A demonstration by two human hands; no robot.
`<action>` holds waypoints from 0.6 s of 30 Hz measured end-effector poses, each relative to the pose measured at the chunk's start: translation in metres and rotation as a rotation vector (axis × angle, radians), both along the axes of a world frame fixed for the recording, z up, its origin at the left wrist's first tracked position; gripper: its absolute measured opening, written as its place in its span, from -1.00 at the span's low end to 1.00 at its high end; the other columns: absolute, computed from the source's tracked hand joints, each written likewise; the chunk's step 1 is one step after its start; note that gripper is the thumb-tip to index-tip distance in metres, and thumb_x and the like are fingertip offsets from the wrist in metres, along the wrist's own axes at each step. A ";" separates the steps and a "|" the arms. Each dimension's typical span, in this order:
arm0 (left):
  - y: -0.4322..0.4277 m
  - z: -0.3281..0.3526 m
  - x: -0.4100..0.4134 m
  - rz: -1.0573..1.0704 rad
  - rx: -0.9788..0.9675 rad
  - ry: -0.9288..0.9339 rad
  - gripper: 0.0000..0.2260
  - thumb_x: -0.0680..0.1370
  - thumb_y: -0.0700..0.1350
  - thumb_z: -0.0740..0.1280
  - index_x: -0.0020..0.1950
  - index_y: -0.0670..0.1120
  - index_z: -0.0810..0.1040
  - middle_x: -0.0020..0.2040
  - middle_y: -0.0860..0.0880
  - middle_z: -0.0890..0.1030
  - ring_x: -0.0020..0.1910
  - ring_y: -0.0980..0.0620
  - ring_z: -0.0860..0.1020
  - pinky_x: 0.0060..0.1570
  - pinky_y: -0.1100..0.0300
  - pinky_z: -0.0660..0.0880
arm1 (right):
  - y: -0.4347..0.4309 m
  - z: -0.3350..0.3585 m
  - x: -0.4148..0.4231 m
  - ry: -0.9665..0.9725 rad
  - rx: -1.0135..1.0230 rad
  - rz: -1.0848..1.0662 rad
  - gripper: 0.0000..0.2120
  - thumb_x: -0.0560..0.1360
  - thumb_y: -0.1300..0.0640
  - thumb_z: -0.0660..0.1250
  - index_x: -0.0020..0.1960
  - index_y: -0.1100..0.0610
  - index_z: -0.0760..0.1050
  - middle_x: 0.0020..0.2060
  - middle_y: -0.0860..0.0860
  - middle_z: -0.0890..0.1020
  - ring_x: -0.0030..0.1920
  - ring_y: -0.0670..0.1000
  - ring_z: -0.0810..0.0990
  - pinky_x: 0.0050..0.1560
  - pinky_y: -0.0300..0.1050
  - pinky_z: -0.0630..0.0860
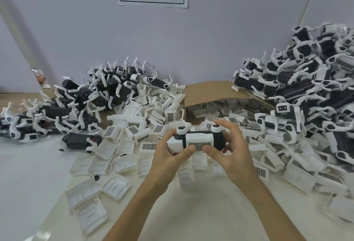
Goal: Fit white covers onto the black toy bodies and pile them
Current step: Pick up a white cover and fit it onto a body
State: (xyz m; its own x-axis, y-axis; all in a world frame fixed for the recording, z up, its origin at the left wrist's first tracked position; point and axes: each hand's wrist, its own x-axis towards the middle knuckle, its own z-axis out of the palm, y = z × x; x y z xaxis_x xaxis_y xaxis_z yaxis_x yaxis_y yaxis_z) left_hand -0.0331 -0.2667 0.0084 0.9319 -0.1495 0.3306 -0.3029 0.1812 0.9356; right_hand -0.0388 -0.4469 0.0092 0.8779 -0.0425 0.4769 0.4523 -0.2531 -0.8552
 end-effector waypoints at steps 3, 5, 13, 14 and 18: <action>-0.002 0.001 -0.002 0.029 0.004 -0.011 -0.64 0.40 -0.07 0.56 -0.04 0.40 0.62 -0.11 0.16 0.72 -0.24 0.25 0.65 -0.20 0.41 0.54 | 0.002 -0.001 0.000 -0.025 0.010 -0.003 -0.45 0.32 -0.02 0.54 0.24 -0.16 0.43 -0.03 -0.06 0.69 -0.05 0.08 0.62 -0.11 -0.16 0.47; -0.002 0.002 -0.002 0.048 0.003 -0.010 -0.64 0.39 -0.06 0.57 -0.04 0.41 0.62 -0.10 0.17 0.72 -0.22 0.24 0.65 -0.21 0.41 0.54 | 0.004 -0.001 -0.001 -0.039 0.021 -0.006 -0.46 0.32 -0.01 0.54 0.24 -0.14 0.43 -0.04 -0.03 0.70 -0.08 0.06 0.63 -0.14 -0.24 0.45; -0.005 -0.003 -0.001 0.042 0.031 0.011 -0.71 0.37 -0.05 0.53 0.07 0.16 0.64 0.02 -0.04 0.70 -0.15 0.09 0.67 -0.14 0.29 0.58 | -0.004 0.001 -0.001 0.031 0.011 0.050 -0.54 0.36 0.00 0.52 0.21 -0.17 0.46 0.06 -0.03 0.68 0.00 -0.03 0.65 0.01 -0.10 0.49; -0.006 -0.003 -0.002 0.042 0.032 0.018 -0.71 0.37 -0.04 0.54 0.05 0.18 0.64 0.03 -0.05 0.69 -0.15 0.10 0.67 -0.13 0.28 0.58 | -0.004 0.001 -0.001 0.031 0.013 0.061 -0.55 0.38 -0.02 0.50 0.23 -0.14 0.48 0.04 -0.02 0.69 0.01 -0.01 0.65 0.04 -0.05 0.52; -0.008 -0.003 -0.002 0.022 0.010 0.019 -0.68 0.39 -0.07 0.53 0.13 0.08 0.64 0.05 -0.10 0.70 -0.02 0.00 0.70 -0.08 0.24 0.59 | -0.002 0.002 -0.002 -0.023 0.028 0.035 -0.61 0.37 -0.10 0.51 0.15 -0.02 0.55 -0.11 -0.02 0.64 -0.11 0.05 0.61 -0.12 -0.21 0.51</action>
